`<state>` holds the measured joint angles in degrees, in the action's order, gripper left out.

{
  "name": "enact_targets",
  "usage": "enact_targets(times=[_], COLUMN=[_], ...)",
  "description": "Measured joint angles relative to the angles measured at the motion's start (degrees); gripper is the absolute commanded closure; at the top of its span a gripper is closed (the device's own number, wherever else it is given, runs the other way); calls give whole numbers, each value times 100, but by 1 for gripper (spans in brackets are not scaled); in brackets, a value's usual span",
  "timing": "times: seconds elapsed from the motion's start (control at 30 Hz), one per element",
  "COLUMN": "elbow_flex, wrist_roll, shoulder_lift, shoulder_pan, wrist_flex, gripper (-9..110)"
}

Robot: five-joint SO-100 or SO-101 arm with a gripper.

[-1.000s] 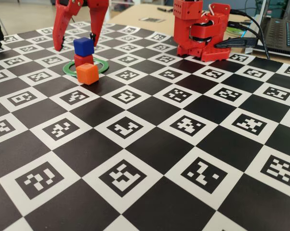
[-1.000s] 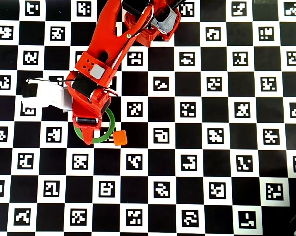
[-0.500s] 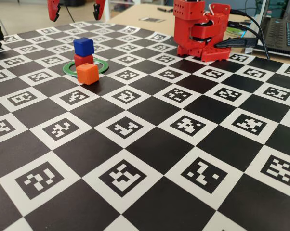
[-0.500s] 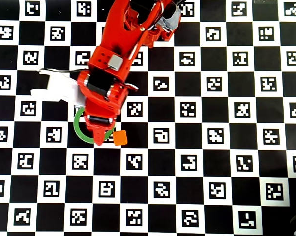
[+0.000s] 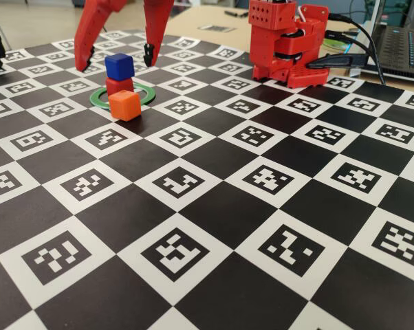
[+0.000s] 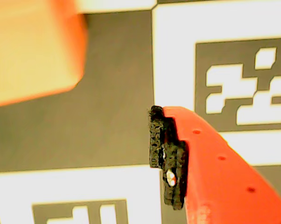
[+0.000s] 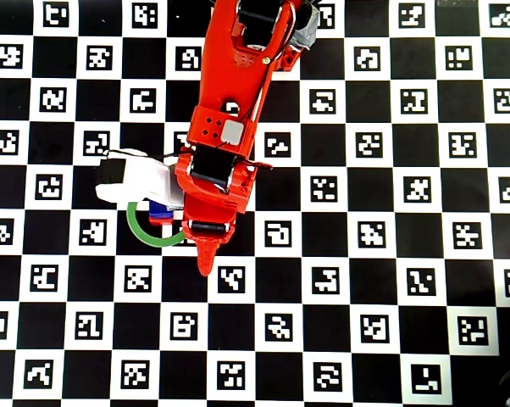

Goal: Grab the red cube then put it in the green circle then put the blue cube on top and finally the orange cube on top

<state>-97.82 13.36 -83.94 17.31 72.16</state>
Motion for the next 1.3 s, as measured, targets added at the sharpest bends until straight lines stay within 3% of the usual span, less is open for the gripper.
enact_targets(times=[0.53, 1.3], elbow_flex=[-334, -334], wrist_roll=[114, 984], shoulder_lift=[677, 756], shoulder_pan=[97, 97], wrist_flex=[-1178, -1582], gripper=[51, 51])
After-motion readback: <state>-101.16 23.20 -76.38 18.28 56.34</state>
